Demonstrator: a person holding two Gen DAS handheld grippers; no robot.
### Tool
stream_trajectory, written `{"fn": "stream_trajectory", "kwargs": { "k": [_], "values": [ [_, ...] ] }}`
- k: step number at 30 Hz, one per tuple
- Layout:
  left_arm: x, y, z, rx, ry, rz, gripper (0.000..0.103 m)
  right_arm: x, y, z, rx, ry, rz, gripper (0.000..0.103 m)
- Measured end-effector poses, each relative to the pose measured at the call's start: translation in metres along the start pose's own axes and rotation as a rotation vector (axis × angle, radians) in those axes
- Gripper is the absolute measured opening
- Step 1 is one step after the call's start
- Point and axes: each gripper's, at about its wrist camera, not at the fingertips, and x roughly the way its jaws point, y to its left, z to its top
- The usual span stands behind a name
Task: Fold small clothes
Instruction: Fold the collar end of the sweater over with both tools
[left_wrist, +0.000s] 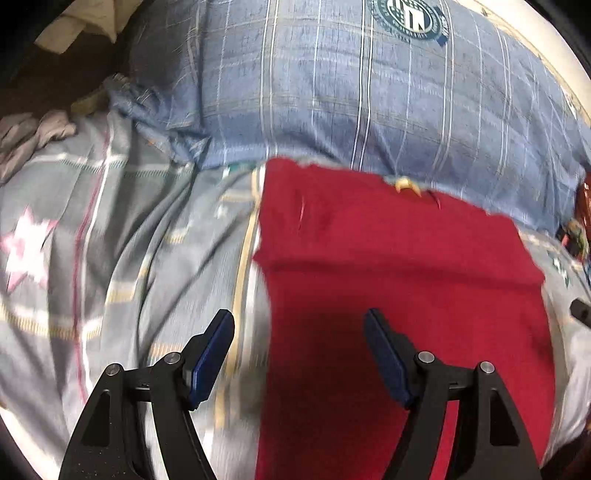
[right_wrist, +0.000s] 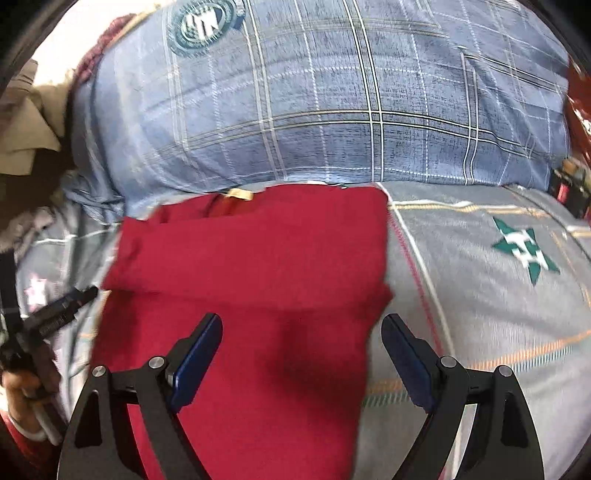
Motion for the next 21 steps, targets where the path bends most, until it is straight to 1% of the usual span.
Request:
{"fn": "stream_trajectory", "kwargs": {
  "k": [2, 6, 10, 13, 16, 21],
  "values": [
    [-0.010, 0.002, -0.017, 0.014, 0.006, 0.015, 0.072, -0.013, 0.001, -0.018, 0.007, -0.005, 0.005, 0.089],
    [-0.032, 0.002, -0.046, 0.025, -0.012, 0.036, 0.072, -0.033, 0.008, -0.050, 0.015, 0.002, 0.031, 0.089],
    [-0.049, -0.003, -0.066, 0.039, -0.020, 0.043, 0.072, -0.037, 0.016, -0.074, -0.018, 0.018, 0.028, 0.089],
    [-0.056, -0.006, -0.073, 0.045, -0.028, 0.052, 0.072, -0.032, 0.022, -0.092, -0.034, 0.052, 0.030, 0.089],
    [-0.059, -0.006, -0.082, 0.039, -0.027, 0.054, 0.072, -0.025, 0.021, -0.101, -0.017, 0.082, 0.037, 0.089],
    [-0.059, -0.003, -0.087, 0.028, -0.020, 0.055, 0.072, -0.021, 0.019, -0.109, 0.002, 0.087, 0.030, 0.089]
  ]
}}
